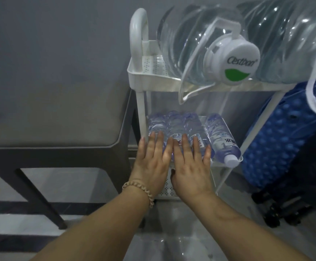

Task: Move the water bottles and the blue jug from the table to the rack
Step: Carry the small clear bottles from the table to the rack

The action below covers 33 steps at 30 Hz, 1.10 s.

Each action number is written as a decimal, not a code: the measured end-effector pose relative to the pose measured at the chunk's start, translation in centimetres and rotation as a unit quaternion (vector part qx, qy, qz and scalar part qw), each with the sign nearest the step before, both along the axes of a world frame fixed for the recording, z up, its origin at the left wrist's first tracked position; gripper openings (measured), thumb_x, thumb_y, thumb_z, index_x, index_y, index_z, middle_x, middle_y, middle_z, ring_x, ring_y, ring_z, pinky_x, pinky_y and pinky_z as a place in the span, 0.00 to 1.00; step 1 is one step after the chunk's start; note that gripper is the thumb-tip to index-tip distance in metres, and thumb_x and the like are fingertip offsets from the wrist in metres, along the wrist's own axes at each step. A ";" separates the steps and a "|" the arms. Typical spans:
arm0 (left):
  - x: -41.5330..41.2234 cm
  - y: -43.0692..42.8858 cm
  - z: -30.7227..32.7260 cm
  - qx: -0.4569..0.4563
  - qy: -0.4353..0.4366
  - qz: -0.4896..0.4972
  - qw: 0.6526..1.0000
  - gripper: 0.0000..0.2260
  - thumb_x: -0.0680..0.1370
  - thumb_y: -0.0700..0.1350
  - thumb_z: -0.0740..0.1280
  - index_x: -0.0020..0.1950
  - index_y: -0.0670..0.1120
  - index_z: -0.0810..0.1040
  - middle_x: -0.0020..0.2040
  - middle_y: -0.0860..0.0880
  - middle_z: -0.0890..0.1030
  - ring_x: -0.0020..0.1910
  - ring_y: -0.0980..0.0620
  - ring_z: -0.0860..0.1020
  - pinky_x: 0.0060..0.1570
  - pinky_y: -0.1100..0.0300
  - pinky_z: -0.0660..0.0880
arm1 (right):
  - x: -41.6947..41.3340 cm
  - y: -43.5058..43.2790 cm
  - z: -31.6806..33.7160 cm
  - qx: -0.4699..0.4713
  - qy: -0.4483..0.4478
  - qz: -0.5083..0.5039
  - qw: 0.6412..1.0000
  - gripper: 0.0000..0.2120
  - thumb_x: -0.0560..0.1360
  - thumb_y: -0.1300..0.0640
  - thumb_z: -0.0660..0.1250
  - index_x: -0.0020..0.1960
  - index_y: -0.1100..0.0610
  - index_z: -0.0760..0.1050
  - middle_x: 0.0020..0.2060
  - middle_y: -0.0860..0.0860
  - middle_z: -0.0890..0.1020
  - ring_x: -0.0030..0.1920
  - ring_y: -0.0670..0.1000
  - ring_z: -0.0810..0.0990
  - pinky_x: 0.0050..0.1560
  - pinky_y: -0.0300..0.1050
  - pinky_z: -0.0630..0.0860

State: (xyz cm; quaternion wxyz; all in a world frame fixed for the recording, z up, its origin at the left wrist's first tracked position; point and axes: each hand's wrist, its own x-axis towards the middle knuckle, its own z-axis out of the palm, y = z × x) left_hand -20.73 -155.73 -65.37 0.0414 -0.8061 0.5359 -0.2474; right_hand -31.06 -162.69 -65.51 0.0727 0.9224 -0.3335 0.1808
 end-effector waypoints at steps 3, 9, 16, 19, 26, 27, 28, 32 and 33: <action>-1.0 0.7 1.1 0.017 0.048 0.012 0.999 0.30 0.75 0.48 0.40 0.69 0.37 0.27 0.76 0.36 0.44 0.73 0.36 0.40 0.63 0.37 0.26 | -0.5 0.9 1.7 0.015 0.007 -0.008 1.000 0.38 0.67 0.55 0.72 0.73 0.60 0.61 0.72 0.62 0.63 0.72 0.66 0.59 0.70 0.68 0.48; -4.5 6.3 7.5 0.097 0.139 0.003 0.986 0.29 0.76 0.48 0.40 0.70 0.37 0.27 0.73 0.36 0.35 0.71 0.36 0.32 0.62 0.38 0.24 | -3.4 6.7 7.8 0.056 0.077 -0.004 0.995 0.37 0.70 0.55 0.69 0.74 0.60 0.58 0.72 0.63 0.62 0.71 0.66 0.60 0.68 0.71 0.53; -8.1 17.6 25.6 0.199 0.237 0.021 0.951 0.32 0.78 0.45 0.48 0.69 0.40 0.26 0.71 0.37 0.29 0.70 0.37 0.32 0.63 0.40 0.24 | -6.9 16.9 25.9 0.153 0.132 0.035 0.979 0.40 0.63 0.55 0.75 0.72 0.61 0.64 0.71 0.61 0.66 0.71 0.62 0.62 0.67 0.61 0.56; -8.9 21.2 34.6 0.158 0.284 0.010 0.946 0.37 0.70 0.45 0.67 0.74 0.41 0.53 0.74 0.36 0.58 0.72 0.37 0.57 0.70 0.38 0.46 | -8.2 20.1 34.5 0.169 0.112 0.041 0.978 0.40 0.61 0.55 0.78 0.70 0.61 0.67 0.70 0.60 0.68 0.70 0.60 0.65 0.67 0.61 0.58; -9.4 23.7 55.2 0.017 0.199 -0.010 0.980 0.26 0.77 0.54 0.59 0.73 0.46 0.62 0.73 0.44 0.64 0.72 0.45 0.62 0.70 0.42 0.50 | -11.8 21.7 54.0 0.062 0.016 0.086 0.994 0.30 0.72 0.49 0.68 0.70 0.60 0.67 0.70 0.58 0.68 0.71 0.59 0.64 0.70 0.63 0.58; -10.2 24.2 57.4 0.004 0.180 -0.002 0.984 0.26 0.78 0.55 0.54 0.74 0.47 0.59 0.74 0.45 0.62 0.73 0.46 0.59 0.70 0.43 0.47 | -12.7 22.1 56.1 0.043 0.005 0.097 0.994 0.28 0.74 0.48 0.62 0.71 0.59 0.66 0.71 0.57 0.67 0.71 0.59 0.64 0.71 0.62 0.55; -10.6 24.2 58.7 -0.001 0.164 0.001 0.986 0.26 0.78 0.55 0.53 0.75 0.48 0.56 0.75 0.46 0.59 0.74 0.47 0.57 0.70 0.44 0.43 | -13.1 22.2 57.2 0.037 0.001 0.096 0.995 0.28 0.76 0.47 0.57 0.72 0.59 0.65 0.72 0.57 0.66 0.72 0.58 0.62 0.71 0.61 0.52; -15.9 27.9 62.9 -0.058 0.115 0.049 0.990 0.27 0.78 0.57 0.54 0.76 0.50 0.55 0.76 0.46 0.58 0.74 0.47 0.55 0.70 0.44 0.43 | -17.0 24.0 61.6 0.023 -0.029 0.133 0.990 0.28 0.78 0.44 0.50 0.74 0.56 0.60 0.74 0.55 0.62 0.74 0.55 0.55 0.71 0.59 0.49; -17.3 29.1 63.6 -0.064 0.118 0.060 0.989 0.27 0.79 0.57 0.53 0.76 0.50 0.55 0.76 0.46 0.59 0.74 0.47 0.56 0.70 0.43 0.44 | -17.9 24.7 62.4 0.020 -0.034 0.144 0.989 0.28 0.79 0.44 0.49 0.74 0.56 0.60 0.74 0.55 0.62 0.74 0.55 0.55 0.71 0.59 0.48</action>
